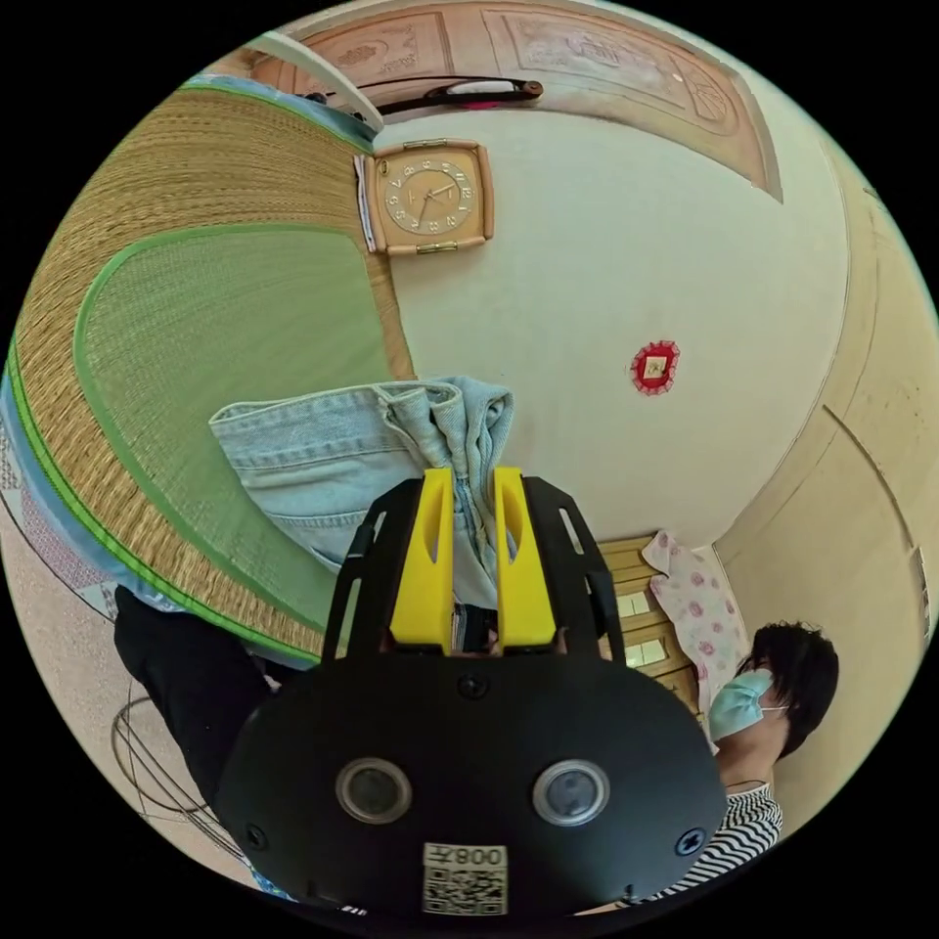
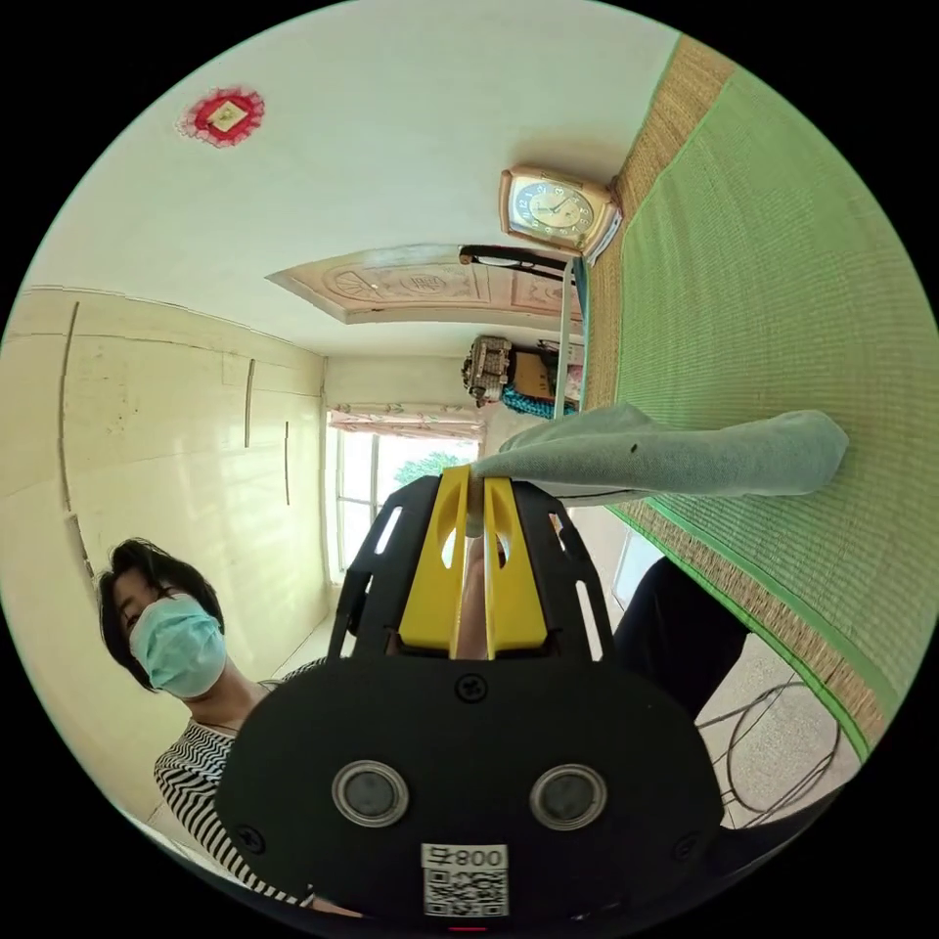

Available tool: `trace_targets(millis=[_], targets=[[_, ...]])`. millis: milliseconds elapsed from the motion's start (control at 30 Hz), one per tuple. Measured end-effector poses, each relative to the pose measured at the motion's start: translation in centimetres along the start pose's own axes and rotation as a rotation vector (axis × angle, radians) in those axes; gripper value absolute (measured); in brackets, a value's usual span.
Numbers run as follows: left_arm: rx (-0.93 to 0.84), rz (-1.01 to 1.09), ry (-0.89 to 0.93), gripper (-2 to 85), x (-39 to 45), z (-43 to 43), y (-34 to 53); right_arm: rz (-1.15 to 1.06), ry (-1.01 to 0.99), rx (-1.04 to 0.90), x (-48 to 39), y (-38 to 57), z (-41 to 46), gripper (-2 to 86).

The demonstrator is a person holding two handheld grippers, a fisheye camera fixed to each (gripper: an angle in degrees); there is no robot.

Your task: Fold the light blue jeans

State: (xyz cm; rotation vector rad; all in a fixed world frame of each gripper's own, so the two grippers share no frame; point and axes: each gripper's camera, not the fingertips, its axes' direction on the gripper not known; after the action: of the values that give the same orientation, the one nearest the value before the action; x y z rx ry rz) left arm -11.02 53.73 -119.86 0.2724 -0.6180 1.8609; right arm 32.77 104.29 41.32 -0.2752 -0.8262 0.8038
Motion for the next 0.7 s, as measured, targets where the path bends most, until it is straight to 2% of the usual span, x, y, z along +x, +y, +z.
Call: trace_targets(millis=[100, 300, 367, 533, 700], targets=[[-0.111, 0.023, 0.014, 7.1, 2.0, 8.7, 0.8, -0.037, 0.001, 0.115, -2.9, 3.1, -6.5, 1.1], [-0.421, 0.092, 0.095, 7.0, 6.9, 31.9, 3.8, -0.168, 0.056, 0.426, -10.3, 10.2, -22.4, 1.2], [-0.555, 0.124, 0.144, 7.0, 9.2, 42.3, 6.1, -0.222, 0.096, 0.523, -13.2, 12.6, -27.3, 1.2], [-0.780, 0.180, 0.280, 7.1, 13.1, 62.5, 12.7, -0.371, 0.268, 0.771, -21.2, 20.2, -39.3, 1.3], [-0.977, 0.267, 0.282, 7.2, 13.8, 79.1, 19.8, -0.348, 0.414, 0.928, -21.9, 26.0, -45.7, 1.5]])
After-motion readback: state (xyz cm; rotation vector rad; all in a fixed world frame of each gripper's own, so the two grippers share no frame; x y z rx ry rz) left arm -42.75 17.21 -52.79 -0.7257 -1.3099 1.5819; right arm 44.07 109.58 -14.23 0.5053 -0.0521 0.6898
